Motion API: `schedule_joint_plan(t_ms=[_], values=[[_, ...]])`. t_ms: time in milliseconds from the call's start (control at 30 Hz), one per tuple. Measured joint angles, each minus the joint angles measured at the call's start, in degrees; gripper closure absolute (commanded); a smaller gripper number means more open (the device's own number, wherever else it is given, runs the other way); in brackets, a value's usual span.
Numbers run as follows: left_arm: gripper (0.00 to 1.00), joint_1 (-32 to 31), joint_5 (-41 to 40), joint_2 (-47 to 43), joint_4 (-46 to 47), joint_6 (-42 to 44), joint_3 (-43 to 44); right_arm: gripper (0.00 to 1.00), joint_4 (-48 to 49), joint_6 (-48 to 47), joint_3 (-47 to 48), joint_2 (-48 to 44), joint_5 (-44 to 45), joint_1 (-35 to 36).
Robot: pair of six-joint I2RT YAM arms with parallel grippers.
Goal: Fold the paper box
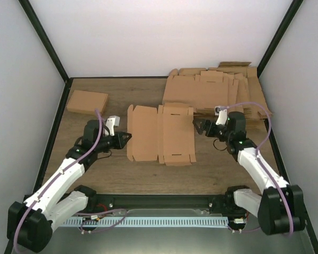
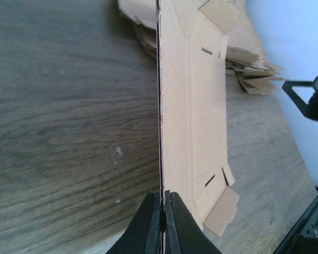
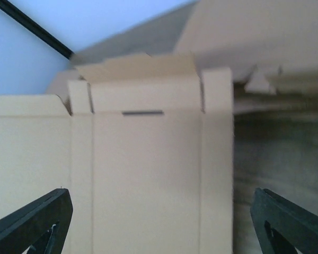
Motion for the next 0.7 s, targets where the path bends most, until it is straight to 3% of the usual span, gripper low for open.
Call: schedule_joint_plan(t_ms=[300,500,700], values=[[0.96,-4.9,-3.3,-1.6,-5.2,6.5,7.0,0.03,4.7,0.1,0.2,-9.7,-0.6,0.0],[0.96,-4.9,-8.5,-3.0,-7.8,11.3,7.0,0.07,7.9,-1.5,-1.0,-5.0,-5.4,0.0],[0.96,-4.9,-10.5,-2.4,-8.1,14.3,7.0,0.10,15.4,-0.3,-10.9,0.7,-9.9,0.0]])
